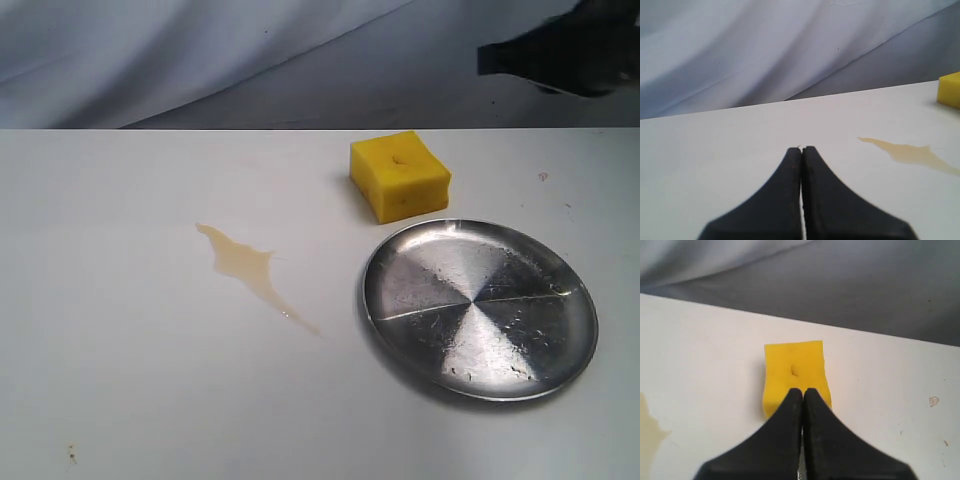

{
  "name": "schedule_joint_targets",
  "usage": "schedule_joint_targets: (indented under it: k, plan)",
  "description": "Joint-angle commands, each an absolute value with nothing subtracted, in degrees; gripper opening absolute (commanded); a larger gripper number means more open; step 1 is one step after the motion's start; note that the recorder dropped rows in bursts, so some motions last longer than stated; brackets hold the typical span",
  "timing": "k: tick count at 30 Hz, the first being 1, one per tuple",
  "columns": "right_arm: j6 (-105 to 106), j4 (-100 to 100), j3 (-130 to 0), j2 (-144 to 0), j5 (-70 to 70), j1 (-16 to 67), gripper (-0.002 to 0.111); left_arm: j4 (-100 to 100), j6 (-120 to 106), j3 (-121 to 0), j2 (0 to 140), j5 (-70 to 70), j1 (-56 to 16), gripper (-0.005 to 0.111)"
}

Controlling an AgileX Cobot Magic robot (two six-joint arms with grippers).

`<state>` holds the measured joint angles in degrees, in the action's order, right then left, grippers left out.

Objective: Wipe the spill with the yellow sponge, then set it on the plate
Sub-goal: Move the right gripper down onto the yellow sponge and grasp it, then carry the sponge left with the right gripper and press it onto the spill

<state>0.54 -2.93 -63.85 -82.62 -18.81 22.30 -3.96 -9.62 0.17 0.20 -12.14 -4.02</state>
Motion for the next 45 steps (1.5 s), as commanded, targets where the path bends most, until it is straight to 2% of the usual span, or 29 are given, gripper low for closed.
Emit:
schedule_joint_targets:
  k: [1, 5, 6, 7, 9, 11, 23, 25, 26, 28, 31, 39, 41, 45]
  plan:
    - [1.25, -4.19, -80.52, -98.22, -30.95, 22.45, 0.012, -3.94, -9.15, 0.00, 0.00, -11.77, -3.95, 0.000]
    - [1.36, -5.48, -93.92, -110.16, -38.15, 22.45, 0.039, -3.94, -9.15, 0.00, 0.00, -11.77, -3.95, 0.000]
    - [1.36, -5.37, -98.46, -115.30, -39.75, 22.45, 0.054, -3.94, -9.15, 0.00, 0.00, -11.77, -3.95, 0.000]
    - [1.36, -5.23, -100.64, -117.62, -40.11, 22.45, 0.062, -3.94, -9.15, 0.00, 0.00, -11.77, -3.95, 0.000]
    - [1.36, -5.23, -104.21, -121.78, -40.11, 22.45, 0.072, -3.94, -9.15, 0.00, 0.00, -11.77, -3.95, 0.000]
    - [1.36, -4.08, -106.43, -124.82, -39.98, 22.45, 0.075, -3.94, -9.15, 0.00, 0.00, -11.77, -3.95, 0.000]
    - [-4.71, -2.49, -110.42, -139.83, -32.99, 19.87, 0.075, -3.94, -9.15, 0.00, 0.00, -11.77, -3.95, 0.000]
    - [-4.49, -3.06, -110.42, -140.98, -34.10, 19.35, 0.073, -3.94, -9.15, 0.00, 0.00, -11.77, -3.95, 0.000]
    - [-4.33, -3.06, -110.42, -141.34, -35.07, 19.19, 0.067, -3.94, -9.15, 0.00, 0.00, -11.77, -3.95, 0.000]
    - [-3.76, -2.95, -110.42, -141.53, -35.92, 19.19, 0.046, -3.94, -9.15, 0.00, 0.00, -11.77, -3.95, 0.000]
    - [-2.40, -2.86, -110.56, -141.40, -37.00, 19.19, 0.002, -3.94, -9.15, 0.00, 0.00, -11.77, -3.95, 0.000]
    - [2.29, -9.66, -110.73, -135.11, -39.56, 21.54, 0.000, -3.94, -9.15, 0.00, 0.00, -11.77, -3.95, 0.000]
    - [5.01, -9.66, -110.73, -132.96, -41.16, 24.00, 0.000, -3.94, -9.15, 0.00, 0.00, -11.77, -3.95, 0.000]
    - [8.73, -9.66, -110.73, -129.62, -43.62, 34.08, 0.000, -3.94, -9.15, 0.00, 0.00, -11.77, -3.95, 0.000]
